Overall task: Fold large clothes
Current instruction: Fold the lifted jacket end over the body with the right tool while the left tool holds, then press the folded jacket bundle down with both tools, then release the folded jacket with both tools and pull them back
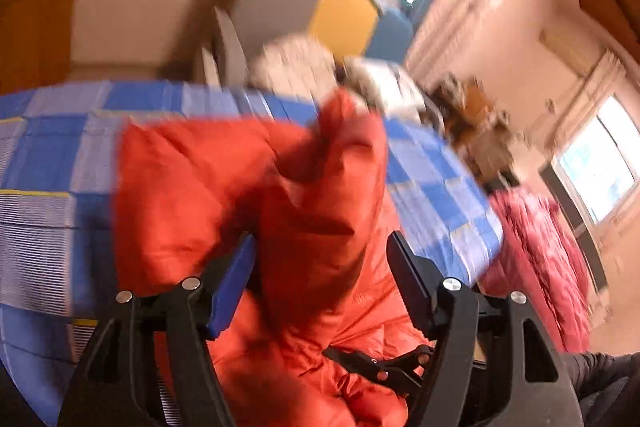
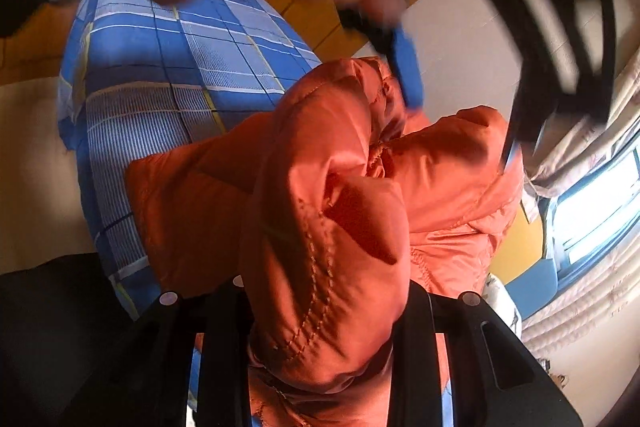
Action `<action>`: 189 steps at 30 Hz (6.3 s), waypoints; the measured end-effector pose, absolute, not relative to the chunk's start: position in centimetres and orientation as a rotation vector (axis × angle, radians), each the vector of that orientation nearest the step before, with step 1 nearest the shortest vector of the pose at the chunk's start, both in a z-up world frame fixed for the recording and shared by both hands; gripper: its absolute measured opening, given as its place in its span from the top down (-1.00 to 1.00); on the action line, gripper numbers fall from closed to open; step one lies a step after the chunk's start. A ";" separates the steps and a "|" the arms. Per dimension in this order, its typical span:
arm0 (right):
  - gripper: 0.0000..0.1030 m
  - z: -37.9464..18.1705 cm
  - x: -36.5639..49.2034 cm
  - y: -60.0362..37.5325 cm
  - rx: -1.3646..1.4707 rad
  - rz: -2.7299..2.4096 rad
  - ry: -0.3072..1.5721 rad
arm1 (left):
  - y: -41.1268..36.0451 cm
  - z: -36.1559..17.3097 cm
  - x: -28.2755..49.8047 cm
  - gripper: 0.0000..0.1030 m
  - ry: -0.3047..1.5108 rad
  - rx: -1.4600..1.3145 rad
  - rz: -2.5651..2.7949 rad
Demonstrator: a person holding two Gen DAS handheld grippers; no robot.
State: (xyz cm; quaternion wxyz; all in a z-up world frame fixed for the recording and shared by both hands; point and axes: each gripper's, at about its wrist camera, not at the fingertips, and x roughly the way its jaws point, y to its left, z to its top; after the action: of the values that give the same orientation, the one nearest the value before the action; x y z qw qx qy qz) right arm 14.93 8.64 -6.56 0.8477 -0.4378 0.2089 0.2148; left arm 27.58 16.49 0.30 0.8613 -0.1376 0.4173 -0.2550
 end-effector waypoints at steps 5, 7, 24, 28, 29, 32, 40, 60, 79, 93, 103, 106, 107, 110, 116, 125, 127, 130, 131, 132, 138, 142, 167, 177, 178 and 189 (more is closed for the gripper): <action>-0.10 -5.3 14.5 7.4 -0.804 0.560 0.453 | 15.6 0.1 28.3 0.69 0.913 -0.254 -0.502; -0.30 -3.4 14.2 5.9 -0.667 0.671 0.487 | 15.9 0.1 28.1 0.72 0.913 -0.258 -0.492; -0.17 -0.9 18.3 -6.3 -0.179 0.662 0.767 | 19.6 -2.5 25.9 0.70 0.942 -0.381 -0.318; -0.17 -2.6 17.7 -3.3 -0.286 0.633 0.748 | 20.9 -4.4 25.6 0.59 0.977 -0.442 -0.220; -0.16 -3.1 17.5 -2.6 -0.306 0.625 0.747 | 21.2 -4.9 25.4 0.51 0.978 -0.457 -0.185; -0.15 -4.9 16.6 -0.6 -0.393 0.596 0.719 | 21.5 -6.1 25.0 0.39 0.962 -0.466 -0.118; -0.14 -6.4 16.3 0.6 -0.405 0.638 0.729 | 19.4 -8.4 23.8 0.37 0.855 -0.314 -0.007; -0.14 2.4 32.6 -4.6 -0.022 0.632 0.832 | 18.5 -8.3 22.4 0.38 0.726 -0.207 0.014; -0.19 -3.4 39.1 0.7 -0.172 0.539 0.973 | 18.5 -9.6 22.1 0.47 0.695 -0.210 0.009; -0.87 -1.2 37.5 -5.4 0.127 0.646 0.897 | 18.5 -9.6 21.3 0.43 0.664 -0.237 0.042; -0.94 -8.3 37.0 -13.6 0.465 0.726 1.063 | 18.7 -9.3 20.3 -0.05 0.672 -0.227 0.151; -0.94 -9.9 36.4 -14.8 0.572 0.800 1.077 | 18.9 -9.5 20.2 -0.09 0.676 -0.226 0.157; -0.94 -10.4 36.3 -14.9 0.594 0.820 1.085 | 18.9 -9.6 20.2 -0.09 0.679 -0.226 0.155; -0.94 -11.6 36.1 -14.7 0.646 0.899 1.110 | 19.6 -9.8 20.3 -0.11 0.686 -0.259 0.142; -0.94 -13.2 36.4 -12.2 0.676 1.022 1.150 | 22.3 -11.2 20.7 -0.15 0.712 -0.404 0.064; -0.67 -13.0 37.2 -9.7 0.657 1.105 1.128 | 25.9 -14.8 21.5 -0.11 0.715 -0.748 -0.144; -0.42 -11.9 36.9 -10.0 0.621 1.113 1.097 | 25.7 -15.0 21.7 0.00 0.702 -0.783 -0.180; -0.21 -10.2 36.6 -10.6 0.552 1.118 1.062 | 24.8 -14.9 22.6 0.11 0.693 -0.792 -0.210; -0.18 -9.8 36.5 -10.8 0.539 1.114 1.052 | 24.1 -14.7 23.3 0.15 0.697 -0.787 -0.223; -0.17 -9.2 36.6 -11.5 0.530 1.106 1.034 | 23.5 -14.5 23.9 0.17 0.701 -0.780 -0.236; -0.11 -7.4 37.0 -17.2 0.530 1.024 0.935 | 17.5 -12.4 30.2 0.27 0.727 -0.701 -0.337; -0.11 -6.3 38.3 -22.1 0.525 0.931 0.889 | 12.2 -10.5 35.5 0.37 0.751 -0.605 -0.395; -0.67 -1.5 32.6 -23.7 0.097 0.290 0.785 | -2.1 -7.3 41.8 0.41 0.797 -0.085 -0.174; -0.60 -6.3 31.0 -20.7 -0.024 0.105 0.800 | -2.2 -9.1 41.0 0.40 0.811 -0.133 -0.151; -0.66 -6.8 31.8 -21.1 -0.003 0.092 0.813 | -2.4 -9.2 41.6 0.40 0.815 -0.116 -0.151; -0.70 -7.0 32.2 -19.6 -0.041 -0.006 0.806 | -1.3 -9.8 41.5 0.27 0.793 -0.118 -0.142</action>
State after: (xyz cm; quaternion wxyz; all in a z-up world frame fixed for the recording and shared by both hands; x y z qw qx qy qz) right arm 32.20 -19.57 -7.04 0.9196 -0.0198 0.3923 -0.0030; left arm 41.45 -1.33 -9.84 0.9183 -0.0575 0.3855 -0.0692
